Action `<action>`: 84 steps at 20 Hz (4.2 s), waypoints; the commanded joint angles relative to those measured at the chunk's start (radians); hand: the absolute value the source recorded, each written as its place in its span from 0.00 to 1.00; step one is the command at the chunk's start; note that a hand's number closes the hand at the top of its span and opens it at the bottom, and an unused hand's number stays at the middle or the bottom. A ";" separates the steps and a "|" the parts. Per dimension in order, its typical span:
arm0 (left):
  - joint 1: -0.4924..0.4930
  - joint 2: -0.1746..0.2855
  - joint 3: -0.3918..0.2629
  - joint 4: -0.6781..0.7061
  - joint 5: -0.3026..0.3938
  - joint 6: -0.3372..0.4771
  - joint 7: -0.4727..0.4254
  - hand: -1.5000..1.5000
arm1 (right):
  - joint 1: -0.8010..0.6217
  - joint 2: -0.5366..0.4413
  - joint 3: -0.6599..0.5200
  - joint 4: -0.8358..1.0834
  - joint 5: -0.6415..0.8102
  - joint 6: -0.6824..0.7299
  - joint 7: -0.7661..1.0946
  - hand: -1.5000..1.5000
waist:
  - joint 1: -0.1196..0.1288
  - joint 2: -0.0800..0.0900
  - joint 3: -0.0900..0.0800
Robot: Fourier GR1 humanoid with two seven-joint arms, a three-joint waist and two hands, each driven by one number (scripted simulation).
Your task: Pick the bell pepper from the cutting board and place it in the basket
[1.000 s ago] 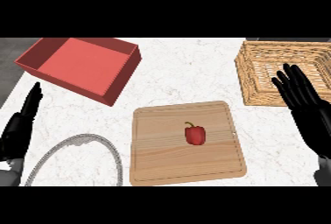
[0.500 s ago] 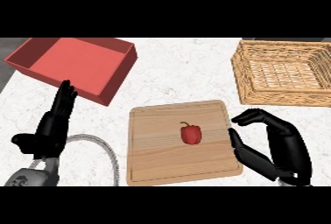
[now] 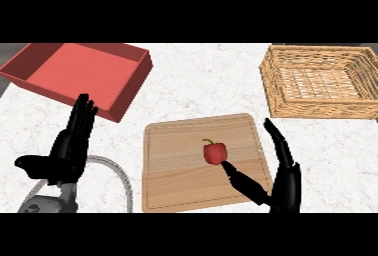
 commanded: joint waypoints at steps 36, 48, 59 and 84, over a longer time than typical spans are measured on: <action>0.064 -0.020 -0.010 -0.097 -0.022 -0.009 0.027 0.50 | -0.210 0.118 0.295 -0.271 0.774 0.906 1.477 0.00 | 0.027 0.012 0.011; 0.069 -0.030 -0.002 -0.131 -0.031 -0.013 0.072 0.50 | -0.279 0.118 0.252 -0.070 0.755 0.762 1.411 0.00 | 0.024 0.012 0.012; 0.028 -0.098 -0.045 -0.118 -0.104 0.037 0.086 0.50 | -0.306 0.118 0.282 0.027 0.719 0.695 1.430 0.00 | 0.021 0.011 0.013; 0.038 -0.073 0.060 -0.102 -0.081 -0.062 0.089 0.50 | -0.373 0.118 0.155 0.319 0.595 0.524 1.262 0.00 | 0.023 0.014 0.013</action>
